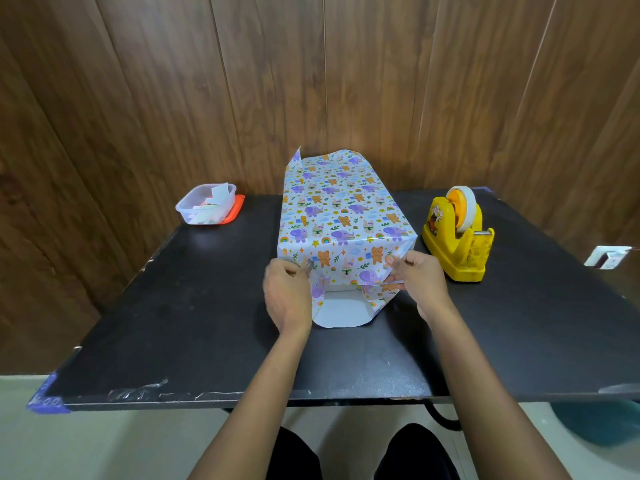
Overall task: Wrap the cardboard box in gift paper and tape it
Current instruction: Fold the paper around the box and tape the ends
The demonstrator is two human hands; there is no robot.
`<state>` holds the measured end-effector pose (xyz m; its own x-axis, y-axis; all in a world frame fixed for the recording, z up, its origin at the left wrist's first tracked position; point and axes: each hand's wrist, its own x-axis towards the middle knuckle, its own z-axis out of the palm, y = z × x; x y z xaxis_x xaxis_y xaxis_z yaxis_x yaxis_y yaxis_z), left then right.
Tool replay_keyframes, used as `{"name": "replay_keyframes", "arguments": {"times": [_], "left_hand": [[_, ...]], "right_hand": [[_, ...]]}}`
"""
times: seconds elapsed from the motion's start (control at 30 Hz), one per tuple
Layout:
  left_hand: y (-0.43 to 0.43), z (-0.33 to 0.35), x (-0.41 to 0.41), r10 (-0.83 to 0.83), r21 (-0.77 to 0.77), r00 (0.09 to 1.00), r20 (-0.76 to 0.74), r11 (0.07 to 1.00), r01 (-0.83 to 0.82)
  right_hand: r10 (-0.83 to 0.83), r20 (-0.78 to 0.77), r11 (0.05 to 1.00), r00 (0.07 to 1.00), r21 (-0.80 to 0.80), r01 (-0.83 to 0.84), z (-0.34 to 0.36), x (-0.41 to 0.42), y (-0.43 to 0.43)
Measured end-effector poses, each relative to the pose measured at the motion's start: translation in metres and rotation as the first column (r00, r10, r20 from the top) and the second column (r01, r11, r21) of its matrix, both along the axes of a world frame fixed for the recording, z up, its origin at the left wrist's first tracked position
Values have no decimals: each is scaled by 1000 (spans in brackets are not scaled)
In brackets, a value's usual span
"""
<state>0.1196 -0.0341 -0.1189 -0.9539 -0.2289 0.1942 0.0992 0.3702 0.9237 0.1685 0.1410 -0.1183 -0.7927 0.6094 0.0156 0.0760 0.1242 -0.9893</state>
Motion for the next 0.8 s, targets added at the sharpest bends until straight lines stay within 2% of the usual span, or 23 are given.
{"name": "replay_keyframes", "arguments": {"times": [0.07, 0.13, 0.2, 0.27, 0.37, 0.43, 0.63, 0.8], "left_hand": [[-4, 2, 2, 110, -240, 982, -152, 960, -145], [-8, 0, -5, 86, -447, 926, -368, 856, -258], [-14, 0, -16, -96, -587, 849, -520, 762, -273], [-20, 2, -26, -335, -732, 746, -576, 618, -288], [-26, 7, -38, -631, -882, 621, -465, 393, -261], [-28, 10, -42, -722, -925, 579, -379, 304, -226], [-29, 14, -44, -783, -953, 548, -295, 203, -223], [-31, 14, -51, -816, -944, 503, -283, 144, -297]], "right_hand": [[-5, 12, 1000, 1000, 7, 5, 0, 0, 0], [-11, 10, 1000, 1000, 11, 11, 0, 0, 0], [-11, 15, 1000, 1000, 22, 11, 1, 0, 1], [-4, 17, 1000, 1000, 27, 4, 1, 0, 1], [-1, 16, 1000, 1000, 29, 0, 2, 0, 2], [11, 6, 1000, 1000, 24, -11, 2, 1, 2], [12, 28, 999, 1000, 32, -13, 5, 2, 4], [-46, 73, 983, 996, 182, 32, 2, 1, 3]]}}
